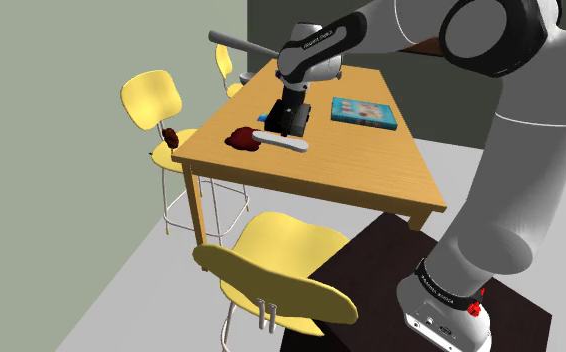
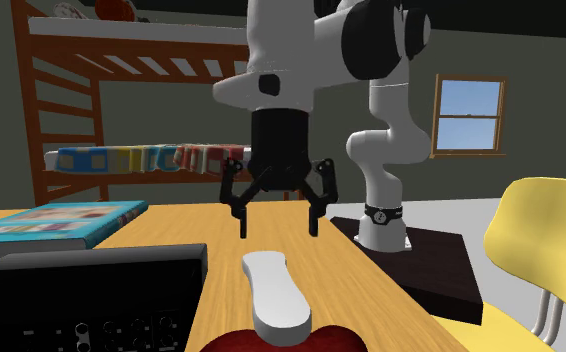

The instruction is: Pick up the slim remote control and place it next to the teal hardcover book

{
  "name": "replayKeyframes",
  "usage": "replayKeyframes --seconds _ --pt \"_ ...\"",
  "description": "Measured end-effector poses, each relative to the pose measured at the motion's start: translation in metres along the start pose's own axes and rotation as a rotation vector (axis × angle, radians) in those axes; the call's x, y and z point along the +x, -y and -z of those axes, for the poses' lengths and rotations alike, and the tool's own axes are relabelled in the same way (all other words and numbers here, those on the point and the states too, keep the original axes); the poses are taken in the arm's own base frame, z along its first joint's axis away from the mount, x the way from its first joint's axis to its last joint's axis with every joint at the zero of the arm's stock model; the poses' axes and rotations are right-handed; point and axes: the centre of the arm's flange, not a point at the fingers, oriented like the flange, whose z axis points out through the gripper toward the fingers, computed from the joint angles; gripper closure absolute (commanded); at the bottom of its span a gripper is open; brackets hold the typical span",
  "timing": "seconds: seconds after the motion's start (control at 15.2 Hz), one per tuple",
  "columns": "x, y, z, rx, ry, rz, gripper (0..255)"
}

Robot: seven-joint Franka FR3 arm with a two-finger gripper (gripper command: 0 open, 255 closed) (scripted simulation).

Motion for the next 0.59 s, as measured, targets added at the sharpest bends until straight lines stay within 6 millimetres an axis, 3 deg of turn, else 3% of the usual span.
replayKeyframes --seconds 0.2,0.59 --pt "0.012 -0.009 -0.019 -0.001 0.004 0.026 0" --pt "0.014 -0.011 -0.051 -0.001 0.005 0.03 0"
